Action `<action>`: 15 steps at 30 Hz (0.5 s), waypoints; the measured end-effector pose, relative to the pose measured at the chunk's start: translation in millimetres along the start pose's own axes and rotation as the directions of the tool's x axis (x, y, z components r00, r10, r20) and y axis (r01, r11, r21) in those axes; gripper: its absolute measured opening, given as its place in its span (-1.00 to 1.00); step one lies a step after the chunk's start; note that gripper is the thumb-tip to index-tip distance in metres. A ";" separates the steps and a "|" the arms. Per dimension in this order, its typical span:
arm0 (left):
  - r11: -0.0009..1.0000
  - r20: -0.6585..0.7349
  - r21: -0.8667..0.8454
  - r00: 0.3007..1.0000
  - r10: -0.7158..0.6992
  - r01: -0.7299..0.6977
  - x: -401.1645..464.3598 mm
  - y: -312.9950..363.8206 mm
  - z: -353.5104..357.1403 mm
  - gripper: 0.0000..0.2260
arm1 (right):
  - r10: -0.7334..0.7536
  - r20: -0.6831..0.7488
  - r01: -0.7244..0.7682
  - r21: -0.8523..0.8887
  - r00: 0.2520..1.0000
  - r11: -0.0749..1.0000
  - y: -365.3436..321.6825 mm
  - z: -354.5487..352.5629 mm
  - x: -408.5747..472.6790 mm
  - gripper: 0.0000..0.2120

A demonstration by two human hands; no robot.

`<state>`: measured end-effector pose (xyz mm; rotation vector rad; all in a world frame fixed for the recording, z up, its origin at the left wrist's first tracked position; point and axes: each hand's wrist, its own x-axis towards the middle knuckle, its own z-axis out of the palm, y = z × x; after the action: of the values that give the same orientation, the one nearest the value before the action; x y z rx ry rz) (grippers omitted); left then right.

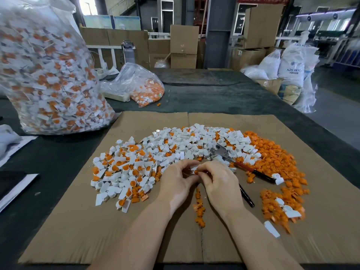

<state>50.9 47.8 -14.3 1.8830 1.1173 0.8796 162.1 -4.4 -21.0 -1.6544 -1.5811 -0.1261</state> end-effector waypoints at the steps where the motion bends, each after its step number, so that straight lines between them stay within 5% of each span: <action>1: 1.000 -0.002 0.017 1.000 0.002 -0.002 0.1 -0.5 0.5 -0.71 | 0.005 0.000 -0.005 0.001 1.000 1.000 -0.1 -0.1 0.3 -0.91; 5: 0.999 -0.062 0.043 0.998 0.003 0.000 0.1 -2.4 4.2 -0.72 | 0.021 -0.101 -0.027 -0.065 0.995 0.997 2.6 1.0 1.7 -0.92; 8: 0.992 -0.125 0.122 0.991 0.045 -0.029 0.7 -2.9 4.9 -0.78 | 0.165 -0.173 -0.197 -0.185 0.971 0.963 8.8 3.4 1.7 -0.85; 11: 0.960 -0.205 0.275 0.972 0.119 -0.060 5.5 -4.2 -6.2 -0.81 | 0.285 -0.127 -0.310 -0.274 0.950 0.911 12.1 5.5 3.4 -0.80; 15: 0.893 -0.393 0.442 0.913 0.113 0.080 19.4 -6.9 -42.7 -0.83 | 0.310 -0.076 -0.315 -0.376 0.948 0.872 12.0 7.7 3.1 -0.81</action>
<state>19.7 78.8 3.3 2.1340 1.6835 1.1366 169.6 4.3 -30.0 -2.1900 -1.3104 -0.2916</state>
